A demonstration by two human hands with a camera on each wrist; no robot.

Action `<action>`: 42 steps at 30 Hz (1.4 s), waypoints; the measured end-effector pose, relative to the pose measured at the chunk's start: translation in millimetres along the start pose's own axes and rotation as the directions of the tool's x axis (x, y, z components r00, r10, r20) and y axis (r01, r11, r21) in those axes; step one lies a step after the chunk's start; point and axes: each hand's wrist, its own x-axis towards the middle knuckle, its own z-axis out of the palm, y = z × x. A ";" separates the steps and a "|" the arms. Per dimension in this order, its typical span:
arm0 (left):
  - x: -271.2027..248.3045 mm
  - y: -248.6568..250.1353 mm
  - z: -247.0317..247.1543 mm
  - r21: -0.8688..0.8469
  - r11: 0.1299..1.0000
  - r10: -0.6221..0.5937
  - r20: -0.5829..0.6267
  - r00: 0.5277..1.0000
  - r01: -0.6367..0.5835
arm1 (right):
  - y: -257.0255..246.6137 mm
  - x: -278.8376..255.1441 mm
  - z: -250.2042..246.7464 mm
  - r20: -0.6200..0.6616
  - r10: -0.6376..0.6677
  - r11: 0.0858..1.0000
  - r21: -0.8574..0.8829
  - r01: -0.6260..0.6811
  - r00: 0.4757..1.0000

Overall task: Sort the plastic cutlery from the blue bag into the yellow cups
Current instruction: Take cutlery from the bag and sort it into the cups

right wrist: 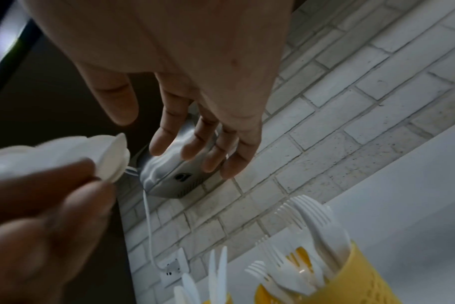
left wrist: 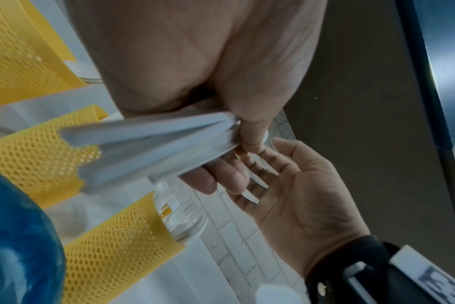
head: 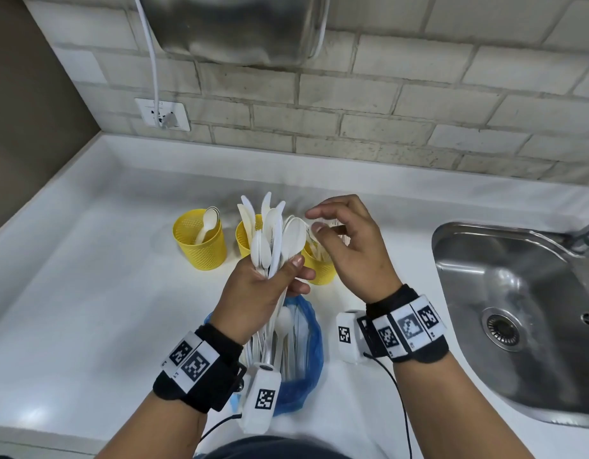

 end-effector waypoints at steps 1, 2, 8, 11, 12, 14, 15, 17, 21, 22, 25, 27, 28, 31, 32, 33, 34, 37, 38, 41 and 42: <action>0.5 -0.5 0.5 -0.001 1.000 0.005 0.002 1.000 -0.005 | -2.5 -2.9 -0.1 0.008 -0.001 1.000 0.003 0.001 1.000; 1.3 -1.1 0.3 0.002 1.000 0.012 0.005 1.000 -0.012 | -4.2 -5.7 0.3 0.010 -0.008 1.000 0.000 0.008 1.000; 3.6 -5.8 0.0 -0.024 1.000 0.017 0.014 1.000 -0.017 | -3.1 -15.3 0.4 -0.009 -0.022 1.000 0.011 0.022 1.000; 4.0 -6.7 -1.4 -0.020 1.000 0.016 0.022 1.000 -0.016 | -2.2 -14.7 1.4 -0.037 -0.035 0.999 0.002 0.035 0.999; 4.1 -7.1 -1.6 -0.019 1.000 0.015 0.022 1.000 -0.015 | -2.8 -14.4 1.7 -0.043 -0.037 0.999 -0.004 0.037 0.998; 4.2 -6.8 -1.7 -0.017 1.000 0.016 0.031 0.999 -0.015 | -4.9 -14.2 2.6 -0.046 -0.034 0.999 -0.005 0.034 0.998; 3.4 -6.6 -1.2 -0.021 1.000 0.015 0.038 0.999 -0.015 | -6.1 -15.2 3.0 -0.036 -0.032 0.999 -0.005 0.032 0.999; 3.7 -5.2 -0.3 -0.032 0.999 0.022 0.051 0.998 -0.020 | -8.5 -15.6 3.8 -0.012 -0.033 0.999 0.005 0.033 0.999; 2.1 -6.8 1.8 -0.065 0.998 0.017 0.064 0.998 -0.013 | -11.4 -17.3 5.5 -0.027 -0.027 0.999 0.041 0.028 0.999; 1.7 -7.7 2.1 -0.066 0.998 0.006 0.068 0.998 -0.001 | -11.4 -17.1 5.5 -0.046 -0.022 0.998 0.052 0.024 0.999; 0.9 -7.4 2.1 -0.057 0.998 -0.032 0.079 0.996 0.036 | -10.7 -16.3 5.7 -0.070 0.011 0.998 0.070 -0.006 0.997; 0.7 -5.2 2.1 -0.047 0.998 -0.033 0.087 0.996 0.037 | -10.0 -15.8 5.7 -0.076 0.037 0.996 0.081 -0.031 0.996; 0.0 -3.6 2.2 -0.044 0.998 -0.030 0.093 0.995 0.035 | -9.8 -15.5 5.9 -0.088 0.052 0.995 0.092 -0.044 0.995; -1.3 0.0 1.4 -0.025 0.999 -0.027 0.104 0.994 0.030 | -8.3 -14.1 5.7 -0.166 0.089 0.988 0.140 -0.066 0.982; -1.7 0.3 1.2 -0.025 0.999 -0.031 0.101 0.994 0.033 | -7.6 -14.0 5.2 -0.195 0.101 0.985 0.156 -0.071 0.976; -1.9 0.4 0.9 -0.030 0.999 -0.035 0.095 0.995 0.038 | -7.6 -13.9 4.1 -0.222 0.113 0.982 0.170 -0.075 0.968; -1.9 0.3 0.0 -0.037 0.998 -0.038 0.088 0.995 0.041 | -7.6 -13.7 3.3 -0.243 0.124 0.980 0.184 -0.080 0.962; -2.3 1.1 -0.8 -0.043 0.999 -0.026 0.071 0.997 0.029 | -10.4 -15.0 1.8 -0.274 0.146 0.973 0.215 -0.088 0.951; -2.6 1.9 -0.7 -0.042 0.999 -0.016 0.068 0.998 0.019 | -11.5 -15.5 1.5 -0.273 0.152 0.970 0.226 -0.090 0.950; -4.0 4.4 -1.0 -0.029 0.999 0.015 0.056 0.998 -0.013 | -12.8 -18.2 2.7 -0.199 0.182 0.965 0.224 -0.136 0.963; -3.9 4.7 -1.0 -0.022 1.000 0.023 0.052 0.998 -0.022 | -12.0 -19.3 2.9 -0.152 0.182 0.969 0.198 -0.150 0.971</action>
